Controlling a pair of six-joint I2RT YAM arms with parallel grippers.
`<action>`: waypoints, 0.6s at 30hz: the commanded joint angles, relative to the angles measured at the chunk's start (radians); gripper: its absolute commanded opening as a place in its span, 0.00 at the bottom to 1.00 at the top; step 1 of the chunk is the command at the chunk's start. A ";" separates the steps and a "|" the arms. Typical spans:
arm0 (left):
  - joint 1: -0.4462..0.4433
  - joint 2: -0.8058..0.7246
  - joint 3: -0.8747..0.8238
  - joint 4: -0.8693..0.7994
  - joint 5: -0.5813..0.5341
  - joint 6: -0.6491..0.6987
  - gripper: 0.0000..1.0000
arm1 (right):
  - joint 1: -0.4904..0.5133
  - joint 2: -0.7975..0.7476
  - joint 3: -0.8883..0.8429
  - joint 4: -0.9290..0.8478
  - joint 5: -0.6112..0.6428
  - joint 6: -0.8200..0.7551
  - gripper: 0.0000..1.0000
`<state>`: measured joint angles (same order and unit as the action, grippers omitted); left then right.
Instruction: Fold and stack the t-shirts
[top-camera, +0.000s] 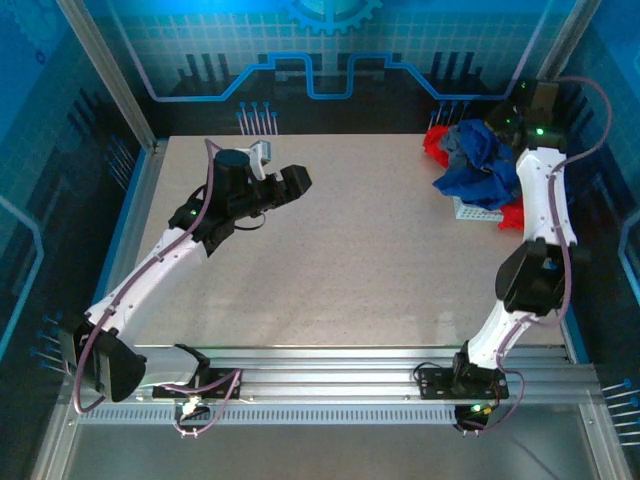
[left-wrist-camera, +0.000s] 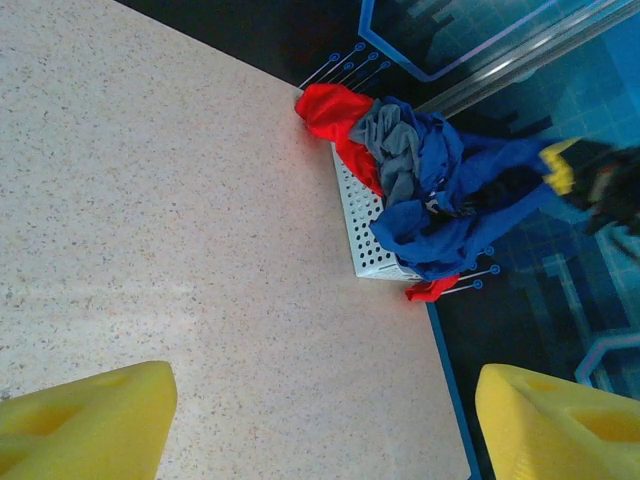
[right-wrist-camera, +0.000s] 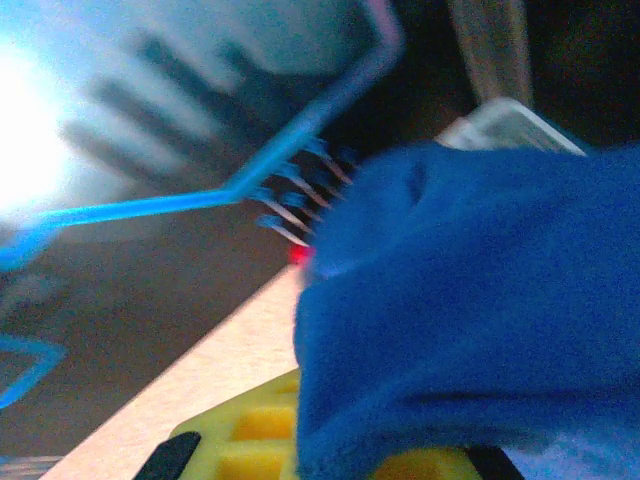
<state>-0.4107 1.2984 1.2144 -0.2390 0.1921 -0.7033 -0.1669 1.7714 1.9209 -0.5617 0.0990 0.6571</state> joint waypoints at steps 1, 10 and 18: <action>-0.010 -0.007 0.017 -0.006 0.000 -0.005 0.79 | 0.094 -0.093 0.151 0.047 0.027 -0.077 0.00; -0.010 -0.069 0.037 -0.186 -0.184 0.014 0.79 | 0.347 0.009 0.531 0.015 -0.193 -0.036 0.00; -0.009 -0.224 0.033 -0.369 -0.384 0.059 0.79 | 0.802 0.143 0.345 0.047 -0.241 0.030 0.00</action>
<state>-0.4118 1.1378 1.2163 -0.4961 -0.0734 -0.6785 0.5140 1.8359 2.3325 -0.5140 -0.0814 0.6415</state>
